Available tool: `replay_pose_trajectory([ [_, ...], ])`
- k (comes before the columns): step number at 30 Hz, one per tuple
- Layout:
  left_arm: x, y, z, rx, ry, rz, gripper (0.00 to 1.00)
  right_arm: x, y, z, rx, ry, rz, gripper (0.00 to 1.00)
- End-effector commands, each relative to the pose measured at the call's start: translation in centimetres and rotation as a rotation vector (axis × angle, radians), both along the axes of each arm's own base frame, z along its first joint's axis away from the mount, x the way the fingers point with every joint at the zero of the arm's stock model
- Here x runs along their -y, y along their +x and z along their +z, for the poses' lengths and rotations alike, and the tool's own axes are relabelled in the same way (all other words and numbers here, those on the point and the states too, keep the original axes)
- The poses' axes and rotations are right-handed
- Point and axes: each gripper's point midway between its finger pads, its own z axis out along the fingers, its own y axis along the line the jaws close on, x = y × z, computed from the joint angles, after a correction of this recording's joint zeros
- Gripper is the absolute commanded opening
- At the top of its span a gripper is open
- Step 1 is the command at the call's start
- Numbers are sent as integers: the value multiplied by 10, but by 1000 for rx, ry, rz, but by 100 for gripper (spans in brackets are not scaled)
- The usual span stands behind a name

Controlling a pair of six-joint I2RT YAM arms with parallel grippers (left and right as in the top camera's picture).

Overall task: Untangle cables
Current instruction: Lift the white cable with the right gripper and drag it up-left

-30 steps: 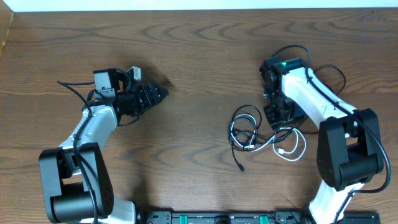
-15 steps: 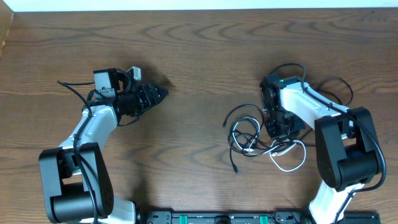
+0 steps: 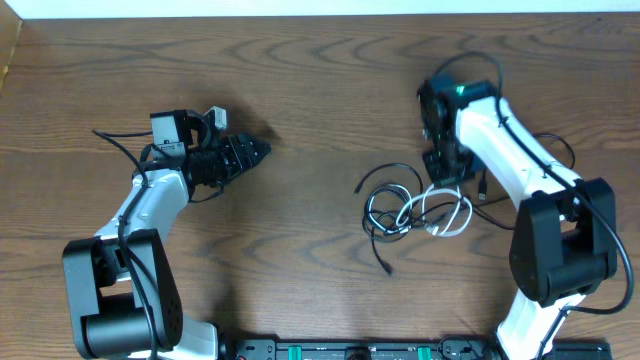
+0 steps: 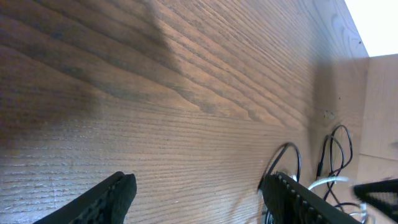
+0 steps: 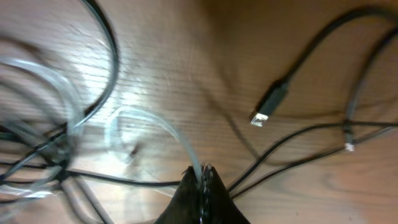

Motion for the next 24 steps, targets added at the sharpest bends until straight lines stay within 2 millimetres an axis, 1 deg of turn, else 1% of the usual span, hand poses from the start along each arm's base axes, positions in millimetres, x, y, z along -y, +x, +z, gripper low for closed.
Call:
replay_pose_trajectory([
  [1, 1, 0, -1, 10, 5, -18, 71, -17, 23, 34, 88, 80, -42, 1],
  [4, 1, 0, -1, 10, 5, -18, 70, -39, 30, 62, 117, 205, -45, 1],
  [9, 1, 0, -1, 10, 5, -18, 71, -67, 45, 106, 219, 380, -28, 1],
  [10, 1, 0, -1, 10, 5, -18, 71, -81, 49, 128, 268, 473, -11, 1],
  [13, 1, 0, -1, 10, 5, -18, 71, -104, 47, 161, 323, 634, 43, 1],
  [15, 1, 0, -1, 10, 5, -18, 70, -125, 41, 193, 367, 790, 133, 1],
  [17, 1, 0, -1, 10, 5, -18, 71, -140, 34, 222, 404, 925, 203, 1],
  [20, 1, 0, -1, 10, 5, -18, 71, -151, 24, 262, 477, 1076, 315, 1],
  [22, 1, 0, -1, 10, 5, -18, 70, -151, 22, 277, 530, 1103, 376, 1],
  [24, 1, 0, -1, 9, 5, -18, 70, -148, 27, 281, 569, 1085, 389, 1],
])
